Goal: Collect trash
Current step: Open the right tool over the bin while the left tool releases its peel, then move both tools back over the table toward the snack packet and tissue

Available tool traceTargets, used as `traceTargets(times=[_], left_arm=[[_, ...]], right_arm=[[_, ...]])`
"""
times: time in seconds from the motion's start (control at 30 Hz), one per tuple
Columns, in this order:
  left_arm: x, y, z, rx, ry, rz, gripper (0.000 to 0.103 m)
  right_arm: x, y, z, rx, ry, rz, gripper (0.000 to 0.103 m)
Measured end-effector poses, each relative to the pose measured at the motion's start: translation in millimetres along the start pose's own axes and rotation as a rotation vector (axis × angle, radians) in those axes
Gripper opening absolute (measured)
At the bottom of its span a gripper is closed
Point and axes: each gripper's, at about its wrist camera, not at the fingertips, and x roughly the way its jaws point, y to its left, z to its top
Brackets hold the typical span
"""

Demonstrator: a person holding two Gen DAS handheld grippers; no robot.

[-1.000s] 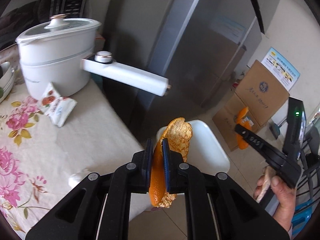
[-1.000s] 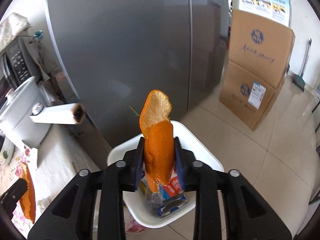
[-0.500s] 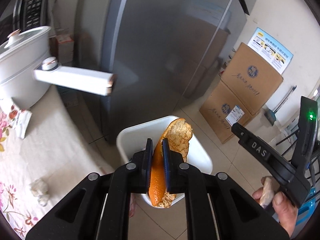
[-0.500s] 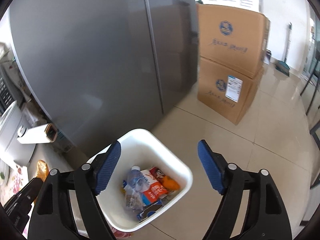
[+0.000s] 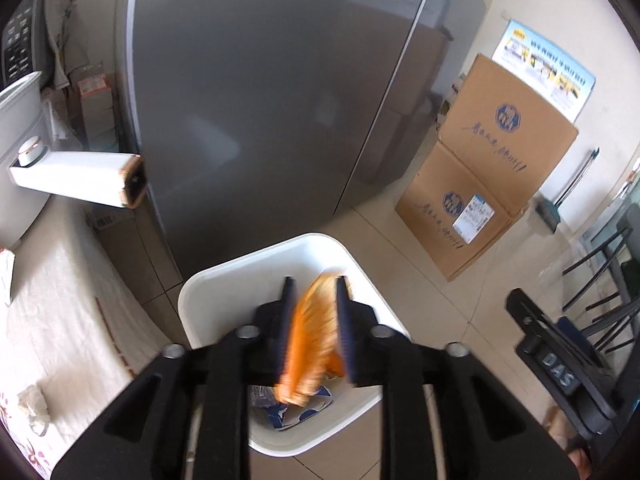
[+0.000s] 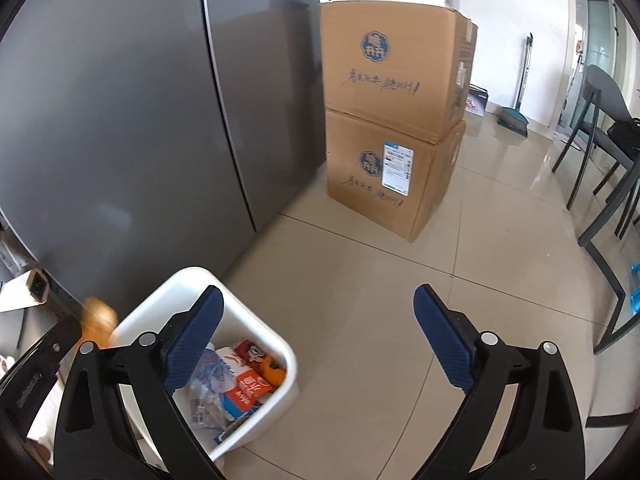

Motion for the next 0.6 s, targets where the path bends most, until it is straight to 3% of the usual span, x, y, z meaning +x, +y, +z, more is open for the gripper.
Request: traceTargets(times=[0.07, 0.43, 0.6], left_arm=[[3, 0, -2, -0.009, 0.004, 0.000, 0.047], [-18, 6, -13, 0.000, -0.030, 0.063, 0.047], [-38, 27, -21, -0.052, -0.067, 0.097, 0.062]], right_arm=[[3, -2, 0, -0.001, 0.005, -0.005, 0.093], [-7, 2, -3, -0.023, -0.005, -0.005, 0.093], [-18, 16, -8, -0.056, -0.016, 0.021, 0.095]])
